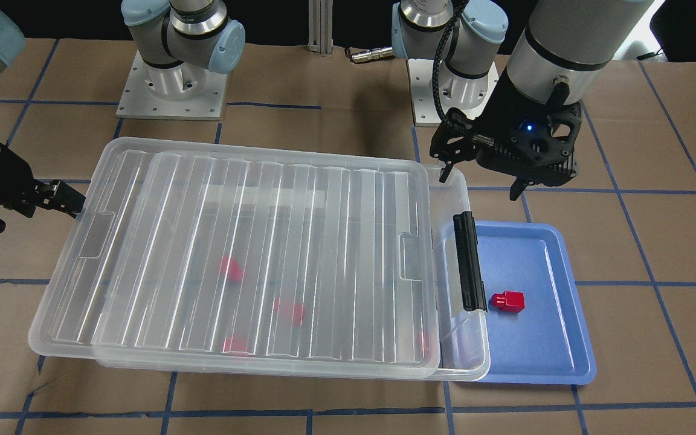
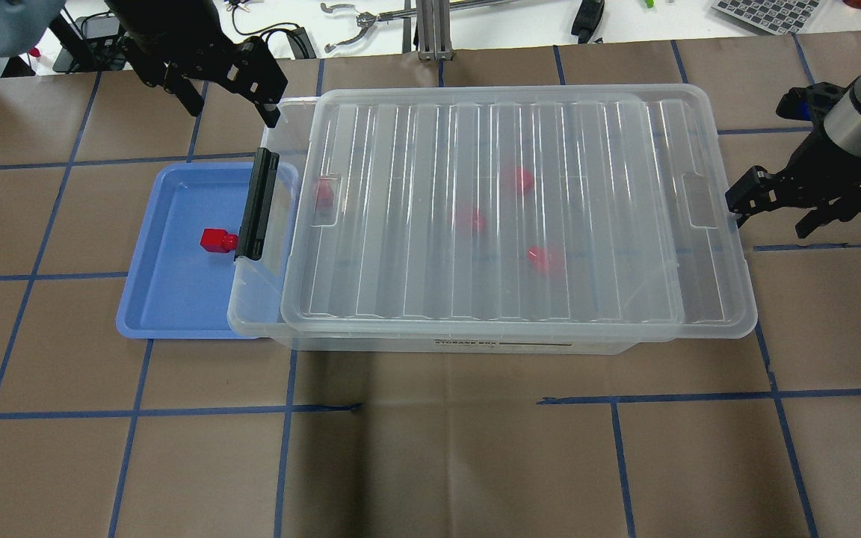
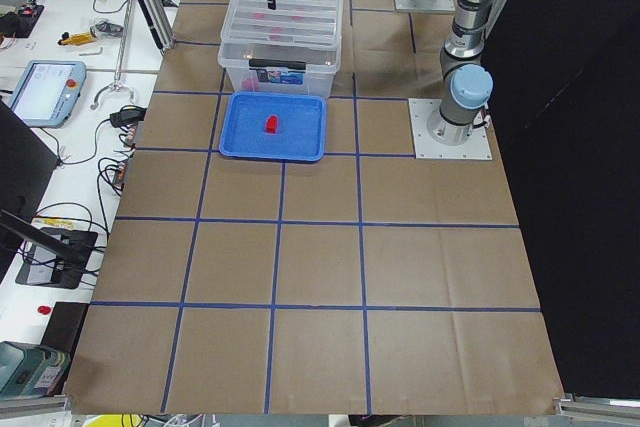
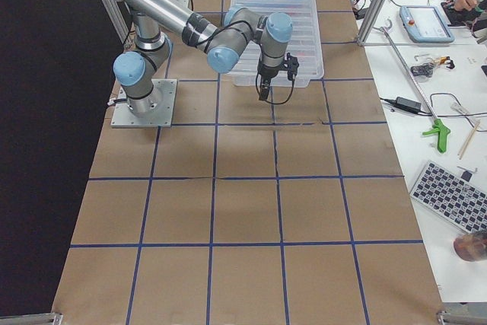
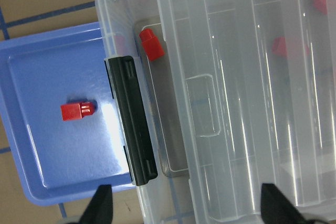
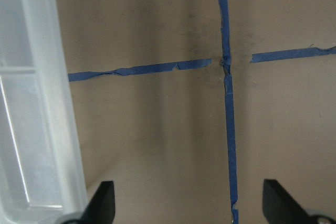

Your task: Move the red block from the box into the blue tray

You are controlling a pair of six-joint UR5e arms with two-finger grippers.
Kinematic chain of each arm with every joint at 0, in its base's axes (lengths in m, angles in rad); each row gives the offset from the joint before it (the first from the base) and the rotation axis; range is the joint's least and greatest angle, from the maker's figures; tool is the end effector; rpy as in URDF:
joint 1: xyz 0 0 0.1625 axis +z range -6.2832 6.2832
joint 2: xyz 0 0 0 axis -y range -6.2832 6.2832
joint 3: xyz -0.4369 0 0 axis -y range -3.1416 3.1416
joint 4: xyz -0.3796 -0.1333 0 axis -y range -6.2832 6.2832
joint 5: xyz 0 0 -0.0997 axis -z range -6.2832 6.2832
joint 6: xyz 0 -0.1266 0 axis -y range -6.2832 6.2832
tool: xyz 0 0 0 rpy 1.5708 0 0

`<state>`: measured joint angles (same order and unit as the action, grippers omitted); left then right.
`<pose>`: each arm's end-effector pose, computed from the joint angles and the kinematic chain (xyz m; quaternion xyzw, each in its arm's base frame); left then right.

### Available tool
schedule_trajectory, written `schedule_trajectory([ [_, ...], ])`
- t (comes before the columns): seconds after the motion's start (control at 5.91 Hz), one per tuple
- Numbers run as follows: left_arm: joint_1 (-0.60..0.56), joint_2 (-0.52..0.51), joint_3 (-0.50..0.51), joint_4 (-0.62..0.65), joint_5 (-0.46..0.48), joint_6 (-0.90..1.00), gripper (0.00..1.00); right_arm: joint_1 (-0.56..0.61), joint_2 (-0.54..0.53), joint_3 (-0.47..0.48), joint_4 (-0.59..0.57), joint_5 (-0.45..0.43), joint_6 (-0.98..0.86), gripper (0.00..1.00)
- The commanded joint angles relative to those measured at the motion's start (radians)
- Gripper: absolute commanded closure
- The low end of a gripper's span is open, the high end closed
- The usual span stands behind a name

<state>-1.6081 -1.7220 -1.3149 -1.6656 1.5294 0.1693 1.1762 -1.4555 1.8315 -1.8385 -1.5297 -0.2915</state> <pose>-0.1587 -0.5387 0.5086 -0.1032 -0.9944 0.0063 0.0203 -0.0600 -0.5045 0.3206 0.0525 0.9969 0.0441 0.0375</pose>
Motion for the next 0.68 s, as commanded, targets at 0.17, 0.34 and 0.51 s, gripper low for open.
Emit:
schedule_trajectory([
  [0.17, 0.002, 0.122, -0.138, -0.037, -0.003, -0.08, 0.02, 0.029, -0.002, 0.003, 0.002, 0.009, 0.025, 0.0],
  [0.34, 0.025, 0.169, -0.197, 0.002, -0.003, -0.059, 0.02, 0.031, -0.002, 0.006, 0.004, 0.034, 0.025, 0.0],
  [0.51, 0.028, 0.154, -0.175, 0.012, 0.0, -0.06, 0.02, 0.031, -0.002, 0.008, 0.004, 0.037, 0.025, 0.0],
])
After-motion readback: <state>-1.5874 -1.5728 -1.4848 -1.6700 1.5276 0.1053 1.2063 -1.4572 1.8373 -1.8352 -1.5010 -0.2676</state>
